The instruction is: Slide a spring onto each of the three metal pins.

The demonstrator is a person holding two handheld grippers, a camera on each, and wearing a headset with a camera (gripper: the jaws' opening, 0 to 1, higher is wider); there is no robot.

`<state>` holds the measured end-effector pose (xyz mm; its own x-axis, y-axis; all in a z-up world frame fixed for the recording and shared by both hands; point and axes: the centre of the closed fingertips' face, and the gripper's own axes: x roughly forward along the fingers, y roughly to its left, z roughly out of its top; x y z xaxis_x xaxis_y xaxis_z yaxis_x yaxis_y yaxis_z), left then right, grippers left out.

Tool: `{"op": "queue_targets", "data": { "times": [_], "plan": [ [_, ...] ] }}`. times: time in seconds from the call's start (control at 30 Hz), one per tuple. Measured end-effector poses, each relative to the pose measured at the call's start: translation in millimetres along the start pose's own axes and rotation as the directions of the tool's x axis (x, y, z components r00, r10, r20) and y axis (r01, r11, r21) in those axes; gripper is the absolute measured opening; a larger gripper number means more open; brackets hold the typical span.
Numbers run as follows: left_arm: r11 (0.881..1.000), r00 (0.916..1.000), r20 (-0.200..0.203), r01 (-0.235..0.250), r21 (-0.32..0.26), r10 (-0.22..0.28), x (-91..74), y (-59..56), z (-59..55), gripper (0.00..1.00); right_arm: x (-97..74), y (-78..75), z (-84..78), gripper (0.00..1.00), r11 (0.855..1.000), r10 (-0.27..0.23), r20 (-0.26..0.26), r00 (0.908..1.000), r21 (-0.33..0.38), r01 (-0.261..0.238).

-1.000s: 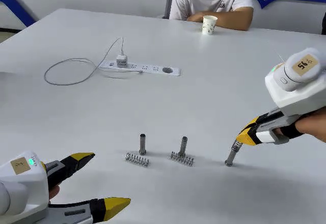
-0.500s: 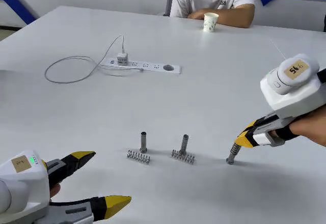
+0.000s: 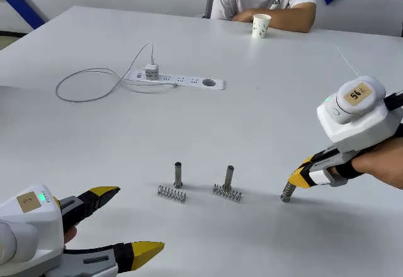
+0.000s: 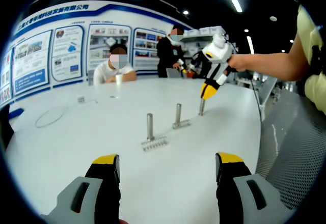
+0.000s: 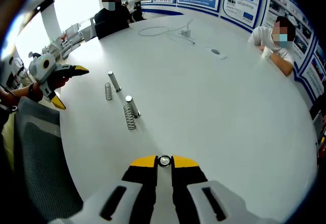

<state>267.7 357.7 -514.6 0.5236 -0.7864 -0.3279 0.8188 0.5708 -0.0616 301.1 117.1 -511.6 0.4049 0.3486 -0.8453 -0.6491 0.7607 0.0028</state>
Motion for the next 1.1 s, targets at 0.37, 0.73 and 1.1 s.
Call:
{"op": "queue_targets", "data": {
  "times": [0.37, 0.73, 1.1],
  "plan": [
    [1.0, 1.0, 0.0, -0.004, -0.002, 0.004, -1.2, 2.4, -1.1, 0.78, 7.8, -1.3, -4.7, 0.12, 1.0, 0.003, -0.013, 0.9999, 0.0, -0.003],
    [1.0, 1.0, -0.001, -0.004, 0.0, 0.004, -1.4, 2.6, -1.1, 0.78, 7.8, -2.2, -5.0, 0.12, 1.0, 0.0, -0.006, 1.0, -0.017, 0.0],
    [1.0, 1.0, -0.001, -0.002, 0.006, 0.002, -1.9, 2.8, -0.8, 0.79, 3.5, -0.6, -3.6, 0.17, 0.999, -0.013, 0.01, 0.9999, -0.036, 0.013]
  ]
}}
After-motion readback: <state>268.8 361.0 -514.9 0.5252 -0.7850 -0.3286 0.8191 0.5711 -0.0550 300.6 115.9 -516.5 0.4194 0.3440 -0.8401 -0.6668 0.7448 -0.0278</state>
